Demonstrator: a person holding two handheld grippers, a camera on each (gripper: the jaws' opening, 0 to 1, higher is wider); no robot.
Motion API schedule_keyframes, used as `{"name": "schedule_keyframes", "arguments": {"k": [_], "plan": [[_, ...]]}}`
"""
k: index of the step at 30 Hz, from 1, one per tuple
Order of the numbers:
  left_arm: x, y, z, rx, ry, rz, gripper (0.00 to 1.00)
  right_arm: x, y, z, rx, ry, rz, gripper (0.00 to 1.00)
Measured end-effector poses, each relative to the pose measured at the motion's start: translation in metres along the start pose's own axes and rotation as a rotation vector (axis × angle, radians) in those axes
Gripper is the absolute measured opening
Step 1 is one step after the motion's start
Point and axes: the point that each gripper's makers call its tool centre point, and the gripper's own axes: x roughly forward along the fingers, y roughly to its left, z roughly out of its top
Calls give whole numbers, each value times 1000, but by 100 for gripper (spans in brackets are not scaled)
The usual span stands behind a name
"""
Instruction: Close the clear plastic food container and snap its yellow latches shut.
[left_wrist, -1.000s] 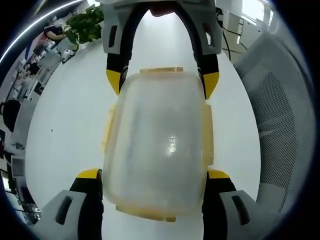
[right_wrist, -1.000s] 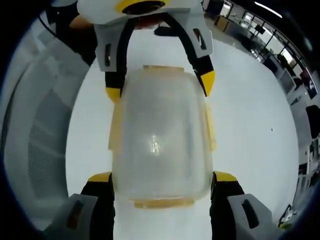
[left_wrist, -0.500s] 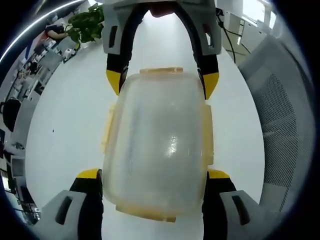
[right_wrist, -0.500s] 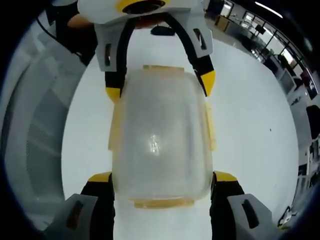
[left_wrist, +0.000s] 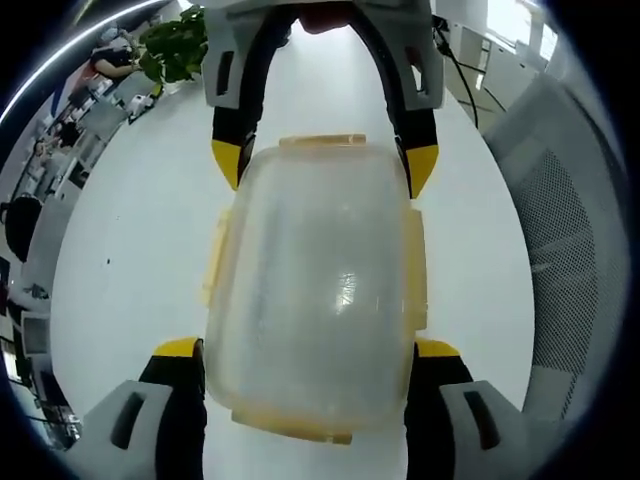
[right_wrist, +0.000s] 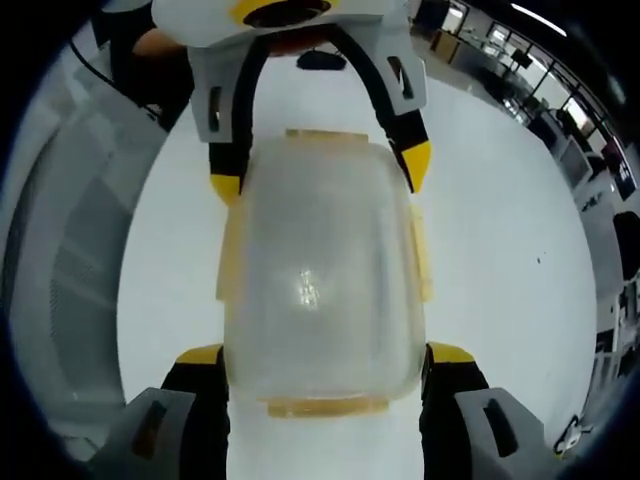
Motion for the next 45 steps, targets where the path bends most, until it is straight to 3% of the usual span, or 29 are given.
{"name": "schedule_keyframes", "arguments": {"k": [24,32,36,39,42,45], "plan": [[-2,1,1,9,-6,17,84,-1,-1,2,28,-28,-23,80],[-13,5,7,-49,-67,52,89,-9,-6,4,75,-71,-80,83],[-24,12,9,-84,-120,113,89,-18,-9,7,116,-111,-121,83],[-30,14,5,-174,-166,140,90,-23,-8,7,137,-116,-132,84],[-36,5,2,-217,-215,129,90,-29,-6,10,174,-150,-142,84],[-37,-5,-6,-204,-193,122,91,-29,-1,7,172,-152,-151,84]]}}
